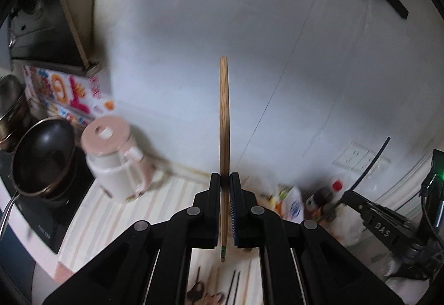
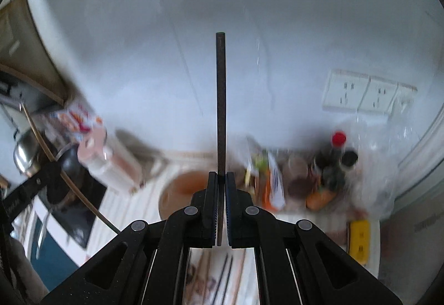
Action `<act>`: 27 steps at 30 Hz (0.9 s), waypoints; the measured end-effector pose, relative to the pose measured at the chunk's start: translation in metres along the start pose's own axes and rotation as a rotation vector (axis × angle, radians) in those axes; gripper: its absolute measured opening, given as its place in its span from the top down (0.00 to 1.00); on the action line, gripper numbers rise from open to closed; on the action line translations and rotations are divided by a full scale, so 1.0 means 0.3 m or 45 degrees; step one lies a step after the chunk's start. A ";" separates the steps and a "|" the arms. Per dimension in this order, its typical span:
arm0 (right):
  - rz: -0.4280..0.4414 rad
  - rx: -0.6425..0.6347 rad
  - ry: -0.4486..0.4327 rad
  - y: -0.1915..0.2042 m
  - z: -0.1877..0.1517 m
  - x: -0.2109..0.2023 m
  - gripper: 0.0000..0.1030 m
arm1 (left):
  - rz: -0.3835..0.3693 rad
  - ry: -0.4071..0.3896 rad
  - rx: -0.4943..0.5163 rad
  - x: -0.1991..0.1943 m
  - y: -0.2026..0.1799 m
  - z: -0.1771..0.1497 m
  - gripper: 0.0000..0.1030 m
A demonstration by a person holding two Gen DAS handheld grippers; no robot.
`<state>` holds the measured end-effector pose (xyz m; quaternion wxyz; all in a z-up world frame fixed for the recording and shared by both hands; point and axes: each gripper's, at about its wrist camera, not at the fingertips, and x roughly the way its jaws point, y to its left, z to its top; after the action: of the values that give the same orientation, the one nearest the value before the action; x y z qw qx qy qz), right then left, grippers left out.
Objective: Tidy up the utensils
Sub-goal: 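Lower both chopsticks into the beige holder and open both tools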
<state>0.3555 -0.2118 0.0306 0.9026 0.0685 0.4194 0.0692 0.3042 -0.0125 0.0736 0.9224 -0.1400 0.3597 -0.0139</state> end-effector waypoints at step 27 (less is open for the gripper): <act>0.035 0.095 0.170 -0.030 0.071 0.424 0.95 | -0.004 0.344 0.075 0.579 -0.087 -0.027 0.96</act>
<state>0.4537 -0.1989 -0.0525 0.8683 0.1031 0.4801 0.0701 0.4295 -0.0615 -0.0396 0.8692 -0.1104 0.4798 -0.0447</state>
